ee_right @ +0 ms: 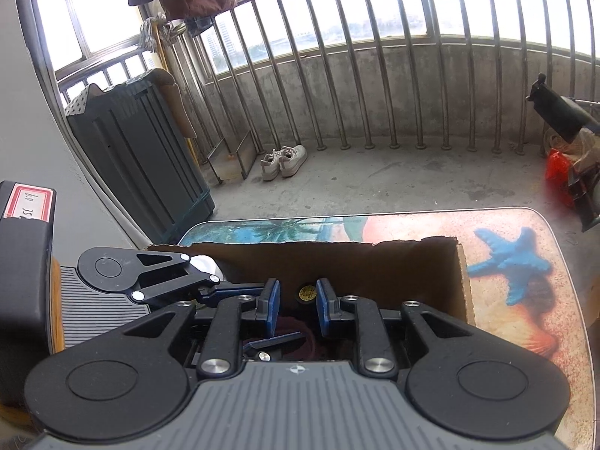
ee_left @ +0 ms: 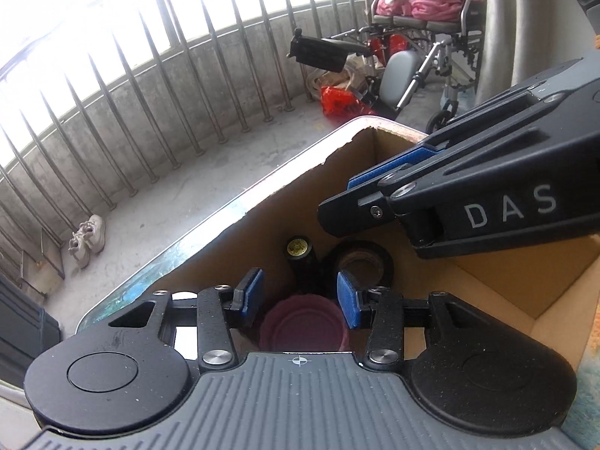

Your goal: Organize rigid objects

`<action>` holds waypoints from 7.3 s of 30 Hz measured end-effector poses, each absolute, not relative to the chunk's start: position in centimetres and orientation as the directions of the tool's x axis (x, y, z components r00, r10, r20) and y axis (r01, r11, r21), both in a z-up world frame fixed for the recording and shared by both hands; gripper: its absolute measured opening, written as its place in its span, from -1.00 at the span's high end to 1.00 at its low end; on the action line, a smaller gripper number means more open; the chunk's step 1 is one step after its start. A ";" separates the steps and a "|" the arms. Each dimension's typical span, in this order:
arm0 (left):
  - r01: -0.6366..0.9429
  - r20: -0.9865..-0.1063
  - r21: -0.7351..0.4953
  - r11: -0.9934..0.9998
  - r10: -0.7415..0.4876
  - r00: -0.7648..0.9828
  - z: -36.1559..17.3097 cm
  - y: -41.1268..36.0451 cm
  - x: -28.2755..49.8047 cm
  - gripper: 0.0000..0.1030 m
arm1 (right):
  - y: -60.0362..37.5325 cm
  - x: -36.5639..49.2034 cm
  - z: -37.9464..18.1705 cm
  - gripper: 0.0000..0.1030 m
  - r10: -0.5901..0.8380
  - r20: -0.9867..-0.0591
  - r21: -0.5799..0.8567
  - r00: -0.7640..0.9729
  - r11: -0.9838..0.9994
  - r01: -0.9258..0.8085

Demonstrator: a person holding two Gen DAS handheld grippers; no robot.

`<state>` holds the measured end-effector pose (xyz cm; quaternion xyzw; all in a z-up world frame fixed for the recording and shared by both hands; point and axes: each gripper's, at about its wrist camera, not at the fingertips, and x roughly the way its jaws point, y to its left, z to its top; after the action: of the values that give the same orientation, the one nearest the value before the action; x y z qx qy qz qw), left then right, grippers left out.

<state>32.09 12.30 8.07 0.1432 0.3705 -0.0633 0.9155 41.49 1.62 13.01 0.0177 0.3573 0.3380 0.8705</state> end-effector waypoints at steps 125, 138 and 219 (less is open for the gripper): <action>0.297 -0.801 0.266 0.917 0.039 0.598 3.1 18.7 28.5 0.35 | 13.0 35.1 10.2 0.59 0.595 -0.721 0.139 0.355 0.626 -0.767; 0.108 -0.774 0.251 0.962 0.132 0.620 6.3 18.6 24.7 0.03 | 7.6 32.9 13.9 0.58 0.622 -0.656 0.188 0.427 0.683 -0.706; 0.289 -0.821 0.193 0.938 -0.007 0.570 3.2 15.5 29.7 0.76 | 10.0 39.2 9.5 0.67 0.641 -0.735 0.341 0.222 0.632 -0.696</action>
<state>29.71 15.52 3.23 0.1549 0.4556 -0.0847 0.8725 39.23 9.98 9.47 -0.0303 0.4540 0.4278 0.7810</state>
